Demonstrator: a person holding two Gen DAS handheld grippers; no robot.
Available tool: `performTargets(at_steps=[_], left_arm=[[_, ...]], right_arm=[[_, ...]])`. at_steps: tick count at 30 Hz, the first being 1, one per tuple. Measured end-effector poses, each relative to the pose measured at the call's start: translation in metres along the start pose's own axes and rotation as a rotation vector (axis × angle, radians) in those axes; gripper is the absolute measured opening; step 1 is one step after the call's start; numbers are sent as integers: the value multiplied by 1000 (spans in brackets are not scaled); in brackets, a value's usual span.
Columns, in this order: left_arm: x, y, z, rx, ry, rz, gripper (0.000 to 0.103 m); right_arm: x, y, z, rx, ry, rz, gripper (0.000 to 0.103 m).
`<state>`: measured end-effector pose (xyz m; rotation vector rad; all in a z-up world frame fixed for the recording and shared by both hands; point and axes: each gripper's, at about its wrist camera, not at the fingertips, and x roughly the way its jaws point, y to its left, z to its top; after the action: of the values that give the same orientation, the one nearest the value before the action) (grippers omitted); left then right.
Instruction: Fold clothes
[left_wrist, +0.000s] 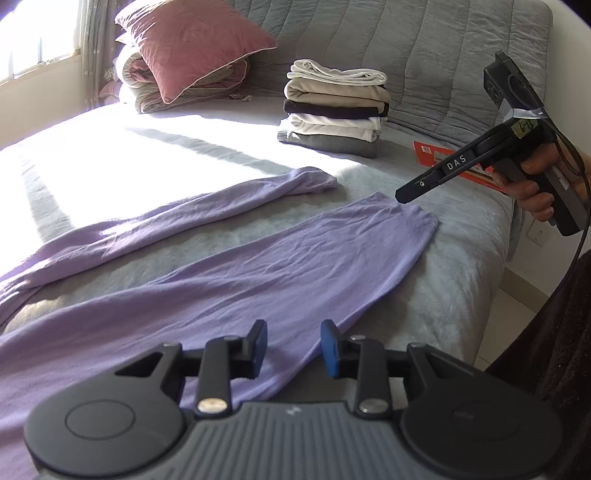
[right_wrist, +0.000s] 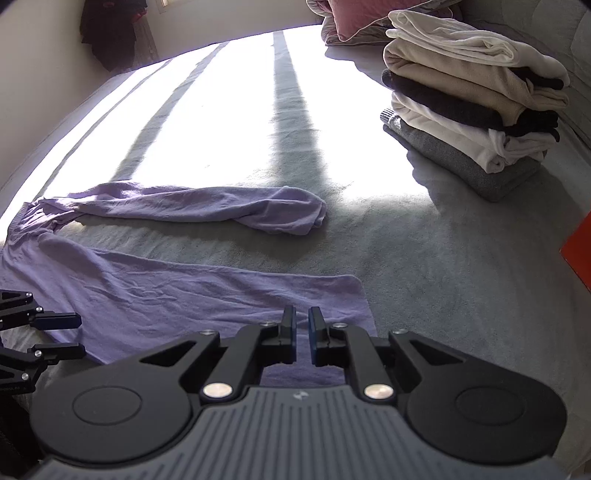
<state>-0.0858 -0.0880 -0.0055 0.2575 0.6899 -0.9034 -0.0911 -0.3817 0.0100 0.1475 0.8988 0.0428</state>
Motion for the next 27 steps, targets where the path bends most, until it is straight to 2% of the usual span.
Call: performTargets(at_steps=[12, 22, 27], left_arm=[[-43, 71, -22, -171, -5, 212, 33], [-86, 124, -69, -329, 17, 365, 33], [-114, 155, -90, -454, 18, 450, 33]], right_arm=[[23, 83, 12, -244, 1, 120, 13], [33, 155, 12, -472, 9, 226, 13], [33, 184, 23, -494, 22, 296, 13]])
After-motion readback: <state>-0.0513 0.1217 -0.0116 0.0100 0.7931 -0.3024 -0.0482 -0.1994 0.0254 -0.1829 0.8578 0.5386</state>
